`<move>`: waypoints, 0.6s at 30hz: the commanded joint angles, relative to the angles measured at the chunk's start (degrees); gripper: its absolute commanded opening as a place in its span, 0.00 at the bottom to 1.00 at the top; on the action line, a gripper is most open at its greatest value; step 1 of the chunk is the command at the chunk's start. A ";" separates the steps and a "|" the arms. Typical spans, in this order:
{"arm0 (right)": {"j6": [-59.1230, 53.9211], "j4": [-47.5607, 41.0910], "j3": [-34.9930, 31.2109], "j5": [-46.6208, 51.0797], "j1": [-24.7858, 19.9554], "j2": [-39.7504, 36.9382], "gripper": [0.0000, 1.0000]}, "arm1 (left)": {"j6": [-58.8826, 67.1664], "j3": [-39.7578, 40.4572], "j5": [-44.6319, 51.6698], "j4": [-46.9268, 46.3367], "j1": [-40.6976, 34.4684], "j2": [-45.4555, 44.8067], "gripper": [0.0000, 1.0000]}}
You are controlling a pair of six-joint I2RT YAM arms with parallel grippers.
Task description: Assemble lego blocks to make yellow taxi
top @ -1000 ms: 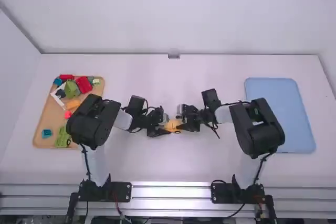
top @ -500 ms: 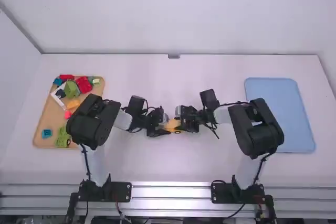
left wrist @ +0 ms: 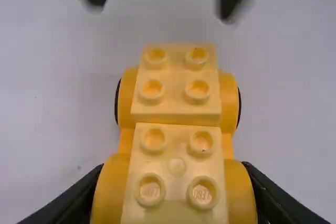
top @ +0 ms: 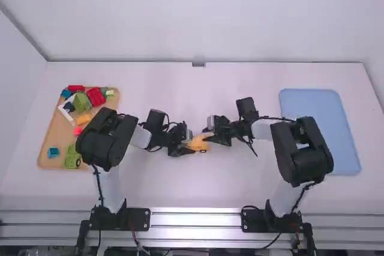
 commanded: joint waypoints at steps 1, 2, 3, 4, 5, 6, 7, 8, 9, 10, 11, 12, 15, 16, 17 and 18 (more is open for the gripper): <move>-0.61 -0.35 1.25 -0.66 0.50 -1.09 0.00 | -0.87 -0.63 -0.31 -0.42 -0.37 0.72 0.33; 1.20 -0.02 1.25 2.16 1.38 -0.83 0.00 | -0.85 -0.63 -0.28 -0.28 -0.37 0.72 0.33; 2.19 0.13 1.25 3.65 1.88 -0.66 0.00 | -0.85 -0.61 -0.28 -0.28 -0.37 0.72 0.33; 3.15 0.11 1.25 5.51 2.51 -0.35 0.00 | -0.85 -0.63 -0.31 -0.26 -0.37 0.72 0.33; 4.09 0.02 1.27 7.65 3.45 0.31 0.00 | -0.85 -0.63 -0.31 -0.28 -0.35 0.72 0.33; 4.68 -0.04 1.29 8.52 4.11 0.94 0.00 | -0.87 -0.63 -0.28 -0.31 -0.37 0.72 0.33; 5.03 -0.07 1.36 9.05 4.44 1.55 0.00 | -0.85 -0.63 -0.28 -0.33 -0.37 0.72 0.32; 5.46 -0.07 1.38 9.46 4.83 2.16 0.00 | -0.87 -0.63 -0.31 -0.35 -0.37 0.72 0.32; 6.14 0.00 1.36 9.88 5.18 3.06 0.00 | -0.85 -0.63 -0.28 -0.44 -0.35 0.72 0.32; 6.82 -0.09 1.33 10.34 5.46 3.93 0.00 | -0.87 -0.63 -0.28 -0.48 -0.37 0.72 0.32; 7.54 -0.09 1.29 10.58 5.55 4.61 0.00 | -0.87 -0.63 -0.28 -0.50 -0.37 0.72 0.32; 7.98 -0.11 1.27 10.51 5.53 5.16 0.00 | -0.87 -0.63 -0.28 -0.50 -0.37 0.72 0.31; 8.09 -0.57 1.25 10.32 5.35 7.13 0.00 | -1.03 -0.63 -0.28 -0.50 -0.37 0.72 0.31; 7.87 -0.81 1.25 10.12 4.96 8.04 0.00 | -1.03 -0.63 -0.28 -0.50 -0.37 0.72 0.31; 7.61 -1.27 1.25 10.10 4.72 8.59 0.00 | -1.03 -0.63 -0.26 -0.50 -0.35 0.72 0.30; 7.26 -2.03 1.25 10.08 4.48 8.94 0.00 | -1.03 -0.63 -0.31 -0.48 -0.35 0.72 0.30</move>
